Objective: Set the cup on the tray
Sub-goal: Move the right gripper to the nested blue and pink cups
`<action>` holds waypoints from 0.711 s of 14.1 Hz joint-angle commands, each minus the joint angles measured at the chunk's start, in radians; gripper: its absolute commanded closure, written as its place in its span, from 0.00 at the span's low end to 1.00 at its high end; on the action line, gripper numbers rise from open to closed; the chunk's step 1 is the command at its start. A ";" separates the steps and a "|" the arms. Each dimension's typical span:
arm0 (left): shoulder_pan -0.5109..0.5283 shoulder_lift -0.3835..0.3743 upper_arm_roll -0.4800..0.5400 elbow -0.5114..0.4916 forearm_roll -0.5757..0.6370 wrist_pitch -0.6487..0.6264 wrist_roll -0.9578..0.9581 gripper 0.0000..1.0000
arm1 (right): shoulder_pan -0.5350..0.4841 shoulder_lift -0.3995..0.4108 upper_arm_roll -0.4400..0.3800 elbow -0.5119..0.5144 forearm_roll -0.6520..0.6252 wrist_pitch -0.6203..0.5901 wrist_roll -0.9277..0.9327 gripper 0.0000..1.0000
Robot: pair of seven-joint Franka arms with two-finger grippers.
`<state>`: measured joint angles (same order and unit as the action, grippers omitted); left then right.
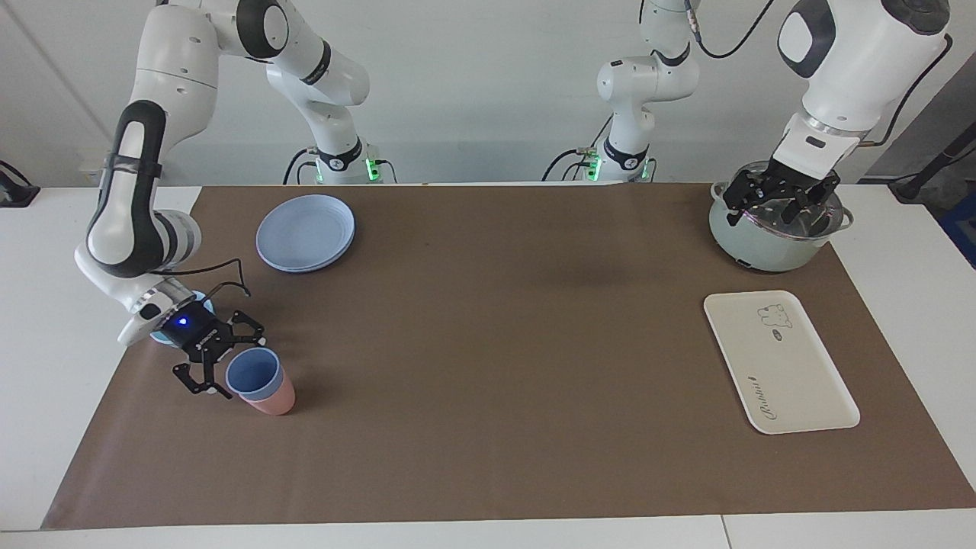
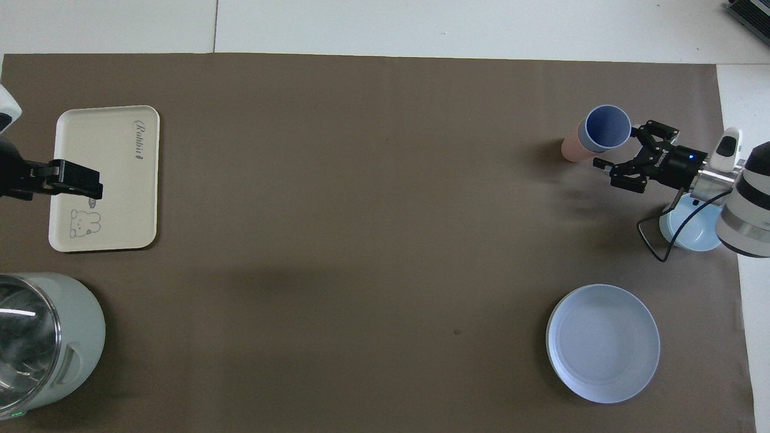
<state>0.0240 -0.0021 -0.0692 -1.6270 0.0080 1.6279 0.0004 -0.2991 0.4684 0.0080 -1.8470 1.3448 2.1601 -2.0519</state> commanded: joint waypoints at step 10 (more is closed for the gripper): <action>0.039 -0.024 -0.006 -0.025 0.014 0.075 0.001 0.00 | 0.035 0.029 0.006 0.026 0.089 0.035 -0.031 0.00</action>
<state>0.0523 -0.0025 -0.0677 -1.6269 0.0083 1.6728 0.0004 -0.2680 0.4810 0.0081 -1.8363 1.3949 2.1808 -2.0520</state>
